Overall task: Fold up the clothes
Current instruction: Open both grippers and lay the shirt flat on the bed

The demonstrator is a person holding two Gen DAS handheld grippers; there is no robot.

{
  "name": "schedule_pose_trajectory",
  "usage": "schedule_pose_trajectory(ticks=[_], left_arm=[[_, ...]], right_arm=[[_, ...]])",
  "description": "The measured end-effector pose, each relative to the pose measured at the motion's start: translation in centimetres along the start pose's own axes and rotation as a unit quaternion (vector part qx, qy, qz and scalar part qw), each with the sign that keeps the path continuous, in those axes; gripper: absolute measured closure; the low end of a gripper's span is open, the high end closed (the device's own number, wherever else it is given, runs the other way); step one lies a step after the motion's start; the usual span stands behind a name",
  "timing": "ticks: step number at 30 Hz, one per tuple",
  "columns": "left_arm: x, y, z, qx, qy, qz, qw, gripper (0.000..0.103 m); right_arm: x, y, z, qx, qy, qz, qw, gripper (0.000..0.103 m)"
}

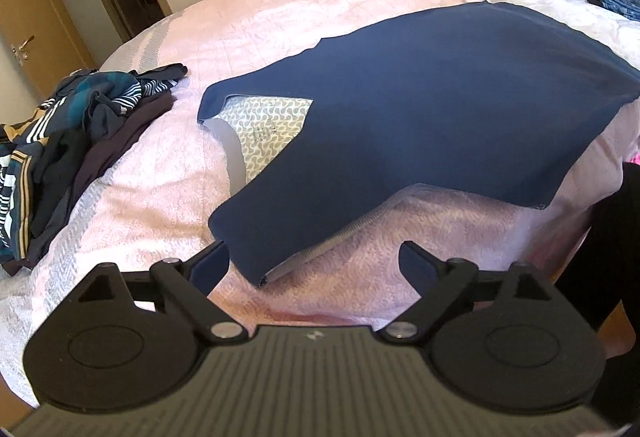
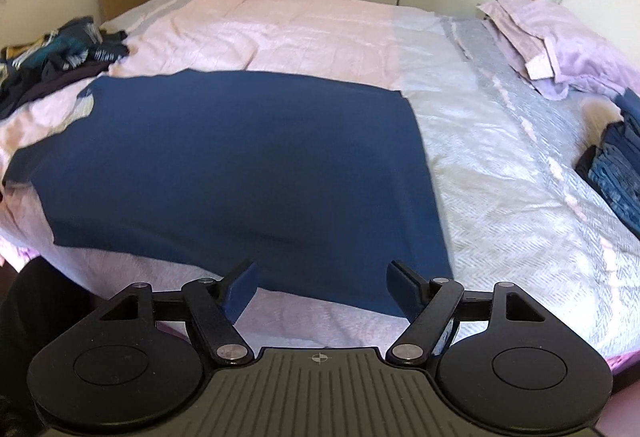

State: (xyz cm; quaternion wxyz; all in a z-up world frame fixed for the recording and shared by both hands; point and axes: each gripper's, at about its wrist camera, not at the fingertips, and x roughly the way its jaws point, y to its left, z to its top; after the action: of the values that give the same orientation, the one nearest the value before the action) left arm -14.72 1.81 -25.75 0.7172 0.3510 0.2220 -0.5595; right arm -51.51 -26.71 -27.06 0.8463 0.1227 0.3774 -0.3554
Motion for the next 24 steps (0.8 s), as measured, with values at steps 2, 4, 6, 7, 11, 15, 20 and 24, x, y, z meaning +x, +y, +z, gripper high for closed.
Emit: schedule_pose_trajectory(ticks=[2,4,6,7,11,15,20,24], left_arm=[[0.0,0.0,0.0,-0.002,0.000,-0.002,1.0000,0.013],[0.0,0.1,0.0,-0.003,0.001,-0.002,1.0000,0.013],[0.0,0.2,0.0,-0.002,0.001,0.000,1.0000,0.013],[0.1,0.3,0.0,-0.001,0.001,0.001,1.0000,0.013],[0.2,1.1,0.0,-0.005,0.000,0.002,1.0000,0.013],[0.2,1.7,0.2,-0.006,-0.005,0.004,1.0000,0.013],[0.5,2.6,0.4,0.001,-0.009,0.006,0.9999,0.013],[0.7,3.8,0.4,0.008,-0.011,0.010,0.9999,0.013]], right_arm=[[0.5,0.5,0.0,-0.006,0.006,0.008,1.000,0.028],[1.0,1.0,-0.1,-0.012,0.009,0.011,1.000,0.028],[1.4,1.3,-0.2,-0.020,0.013,0.011,1.000,0.028],[1.5,1.5,-0.2,-0.022,0.015,0.011,1.000,0.028],[2.2,2.1,-0.1,-0.029,0.019,0.011,0.999,0.029],[2.7,2.5,0.1,-0.035,0.024,0.012,0.999,0.028],[3.0,3.5,0.6,-0.045,0.026,0.018,0.998,0.028],[2.9,5.2,1.6,-0.058,0.017,0.032,0.998,0.028]])
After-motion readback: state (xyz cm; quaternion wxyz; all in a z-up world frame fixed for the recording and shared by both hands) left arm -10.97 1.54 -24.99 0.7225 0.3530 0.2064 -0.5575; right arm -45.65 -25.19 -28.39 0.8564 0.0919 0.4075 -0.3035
